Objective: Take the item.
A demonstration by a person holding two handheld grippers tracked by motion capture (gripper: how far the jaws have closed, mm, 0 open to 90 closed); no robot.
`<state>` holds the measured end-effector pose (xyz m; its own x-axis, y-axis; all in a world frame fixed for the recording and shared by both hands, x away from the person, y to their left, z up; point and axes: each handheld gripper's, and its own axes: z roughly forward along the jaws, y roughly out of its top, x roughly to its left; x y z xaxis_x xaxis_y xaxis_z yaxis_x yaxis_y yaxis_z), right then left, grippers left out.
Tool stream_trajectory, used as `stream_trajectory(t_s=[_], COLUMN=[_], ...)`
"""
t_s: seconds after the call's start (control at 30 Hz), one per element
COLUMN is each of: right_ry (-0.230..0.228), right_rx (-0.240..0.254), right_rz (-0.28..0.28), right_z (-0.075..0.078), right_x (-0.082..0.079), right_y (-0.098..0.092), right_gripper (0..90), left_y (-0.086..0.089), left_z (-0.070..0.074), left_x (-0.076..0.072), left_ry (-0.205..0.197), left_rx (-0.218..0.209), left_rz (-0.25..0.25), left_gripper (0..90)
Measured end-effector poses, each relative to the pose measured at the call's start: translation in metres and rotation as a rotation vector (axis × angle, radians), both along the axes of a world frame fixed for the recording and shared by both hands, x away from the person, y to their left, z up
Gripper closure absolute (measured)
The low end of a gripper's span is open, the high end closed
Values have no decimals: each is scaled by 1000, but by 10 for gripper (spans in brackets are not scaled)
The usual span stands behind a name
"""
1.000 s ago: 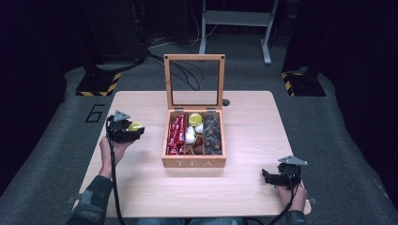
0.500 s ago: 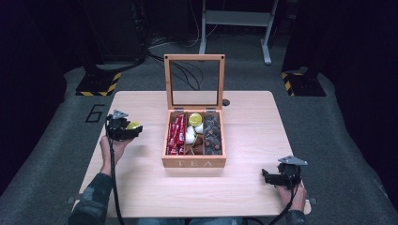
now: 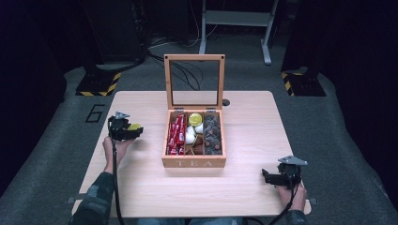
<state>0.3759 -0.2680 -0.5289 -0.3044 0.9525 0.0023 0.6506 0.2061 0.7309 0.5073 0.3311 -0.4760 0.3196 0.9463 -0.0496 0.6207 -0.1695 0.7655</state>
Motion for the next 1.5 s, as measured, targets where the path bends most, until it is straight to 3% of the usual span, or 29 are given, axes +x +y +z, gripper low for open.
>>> stream_trajectory(t_s=[0.2, 0.23, 0.27, 0.3, 0.37, 0.47, 0.7, 0.9, 1.1, 1.27, 1.5], right_ry=[0, 0, 0, 0, 0, 0, 0, 0, 1, 0, 2], right_rx=[0, 0, 0, 0, 0, 0, 0, 0, 0, 0, 2], right_rz=[0, 0, 0, 1, 1, 1, 1, 1, 1, 0, -4], right_z=[0, 0, 0, 0, 0, 0, 0, 0, 0, 0, 0], right_x=[0, 0, 0, 0, 0, 0, 0, 0, 0, 0, -1], right_y=[0, 0, 0, 0, 0, 0, 0, 0, 0, 0, 0], right_gripper=[64, 64, 64, 64, 64, 64, 64, 64, 64, 65, 66], left_y=[1, 2, 1, 2, 2, 4, 6, 3, 4, 4, 5], left_z=[-9, -10, -12, -14, -16, -21, -29, -28, -27, -20, -3], left_x=[5, 5, 6, 8, 10, 12, 15, 16, 15, 10, -2], left_ry=[11, 27, 17, 43, 38, 64, 51, 54, 72, 59, 34], left_rx=[2, 0, 3, 10, 6, 36, 37, 61, 44, 16, -11], left_rz=[19, 19, 22, 18, 25, 19, 53, 44, 44, 43, 12], left_gripper=[378, 378, 378, 378, 378, 378, 377, 375, 355, 226, 151])
